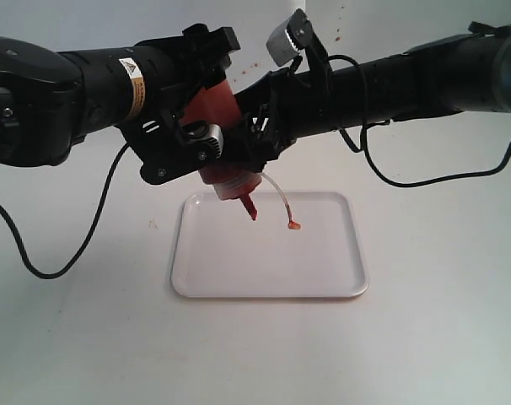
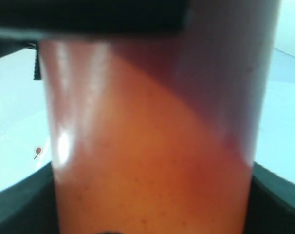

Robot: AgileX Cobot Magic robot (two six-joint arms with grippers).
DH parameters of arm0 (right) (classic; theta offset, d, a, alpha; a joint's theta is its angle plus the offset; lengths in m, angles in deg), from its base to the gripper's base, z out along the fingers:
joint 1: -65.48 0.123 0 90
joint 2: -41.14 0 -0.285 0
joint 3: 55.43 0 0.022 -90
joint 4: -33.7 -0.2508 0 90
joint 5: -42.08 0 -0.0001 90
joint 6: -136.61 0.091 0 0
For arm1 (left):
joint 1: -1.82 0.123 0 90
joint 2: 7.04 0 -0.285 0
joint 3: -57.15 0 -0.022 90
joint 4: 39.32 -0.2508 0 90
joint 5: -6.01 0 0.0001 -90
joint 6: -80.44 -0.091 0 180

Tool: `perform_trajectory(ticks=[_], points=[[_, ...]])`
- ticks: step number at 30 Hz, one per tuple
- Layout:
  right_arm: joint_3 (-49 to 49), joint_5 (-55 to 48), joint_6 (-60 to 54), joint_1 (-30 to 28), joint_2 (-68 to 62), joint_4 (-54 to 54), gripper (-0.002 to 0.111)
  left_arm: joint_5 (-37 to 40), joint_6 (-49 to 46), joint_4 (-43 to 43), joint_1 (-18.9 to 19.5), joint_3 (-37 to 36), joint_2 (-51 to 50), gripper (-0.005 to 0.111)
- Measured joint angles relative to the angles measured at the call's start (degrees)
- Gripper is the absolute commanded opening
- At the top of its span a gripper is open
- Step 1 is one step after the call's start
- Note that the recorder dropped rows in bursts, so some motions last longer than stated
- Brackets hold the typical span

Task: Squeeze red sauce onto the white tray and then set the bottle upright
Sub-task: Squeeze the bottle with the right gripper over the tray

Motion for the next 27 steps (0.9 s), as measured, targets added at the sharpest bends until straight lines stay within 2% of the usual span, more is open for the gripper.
perform_trajectory(ticks=[3,6,9,11,13,27], points=[[0.0,0.1,-0.2,0.7,-0.9,-0.8,0.092,-0.1,-0.1,0.0,0.0,0.0,0.0,0.0],[0.0,0.2,-0.3,0.8,-1.9,-2.2,0.077,-0.2,-0.2,0.0,0.0,0.0,0.0,0.0],[0.0,0.3,-0.8,0.8,-2.5,-2.7,0.05,-0.1,-0.3,-0.1,0.0,0.0,-0.1,0.0],[0.0,0.1,-1.1,0.8,-2.5,-2.8,0.027,0.0,-0.3,-0.1,0.0,0.0,-0.1,0.0],[0.0,-0.1,-1.7,0.8,-2.5,-2.8,-0.001,0.0,-0.3,-0.1,0.0,0.0,-0.1,0.0],[0.0,-0.2,-3.2,0.8,-2.5,-2.6,0.0,-0.1,-0.3,-0.1,0.0,0.0,-0.1,0.0]])
